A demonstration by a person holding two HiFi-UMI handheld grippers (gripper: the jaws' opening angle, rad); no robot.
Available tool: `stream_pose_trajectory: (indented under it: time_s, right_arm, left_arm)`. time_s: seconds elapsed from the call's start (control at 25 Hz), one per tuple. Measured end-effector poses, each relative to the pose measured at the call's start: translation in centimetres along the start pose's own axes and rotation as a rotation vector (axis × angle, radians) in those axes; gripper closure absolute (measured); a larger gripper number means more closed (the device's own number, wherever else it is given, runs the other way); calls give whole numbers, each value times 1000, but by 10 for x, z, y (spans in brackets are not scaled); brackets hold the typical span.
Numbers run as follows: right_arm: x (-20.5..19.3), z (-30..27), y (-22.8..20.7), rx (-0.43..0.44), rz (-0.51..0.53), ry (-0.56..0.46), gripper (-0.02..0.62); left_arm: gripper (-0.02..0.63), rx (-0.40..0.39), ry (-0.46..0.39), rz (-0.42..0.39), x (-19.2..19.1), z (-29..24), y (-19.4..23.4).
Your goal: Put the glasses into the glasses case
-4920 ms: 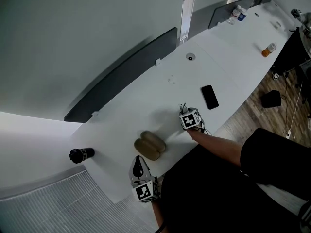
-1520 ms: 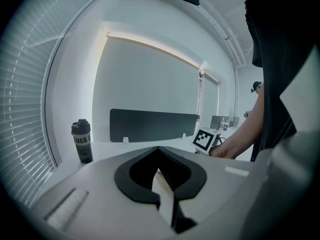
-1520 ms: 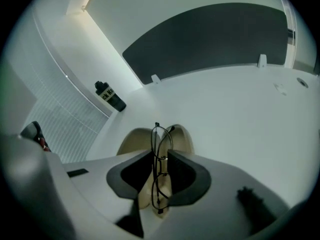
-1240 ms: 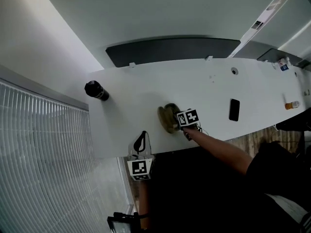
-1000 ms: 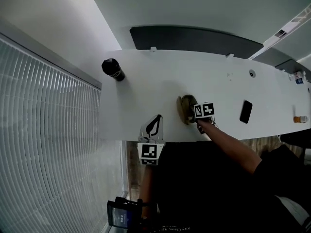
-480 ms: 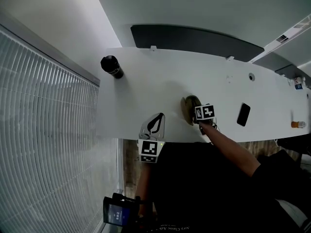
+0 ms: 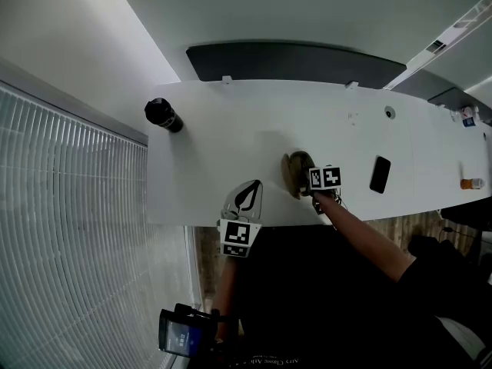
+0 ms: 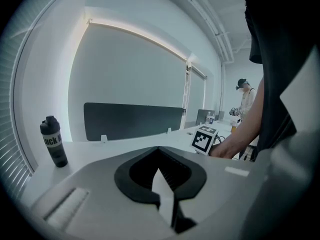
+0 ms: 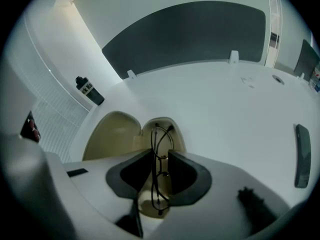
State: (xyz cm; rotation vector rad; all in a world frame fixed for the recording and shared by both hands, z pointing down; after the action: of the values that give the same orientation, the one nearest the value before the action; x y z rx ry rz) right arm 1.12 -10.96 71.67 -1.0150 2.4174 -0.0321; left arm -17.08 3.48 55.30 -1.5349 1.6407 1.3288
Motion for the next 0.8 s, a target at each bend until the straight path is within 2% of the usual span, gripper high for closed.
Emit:
stream_pose_trajectory:
  time_s: [0.24, 0.52, 0.8]
  right_arm:
    - [5, 10, -8, 48, -72, -79, 491]
    - [9, 28, 4, 197, -75, -172, 471]
    - [18, 64, -12, 253, -98, -388, 469]
  left_arm:
    - [598, -15, 57, -27, 0, -13, -8]
    - [598, -37, 62, -15, -3, -27, -13]
    - [598, -73, 69, 6, -8, -49, -24]
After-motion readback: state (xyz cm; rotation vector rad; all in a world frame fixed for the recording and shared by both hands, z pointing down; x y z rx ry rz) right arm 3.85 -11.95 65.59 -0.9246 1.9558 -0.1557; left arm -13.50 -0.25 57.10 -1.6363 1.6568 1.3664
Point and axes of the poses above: the fingertips, and each gripper's own axes: z backward along the fingers, y to its left, x out of its top, the point moved 5 cm from there along z, backward along the fingers, and after that the axes turned 14 degrees about z, right-handed, at the moved point
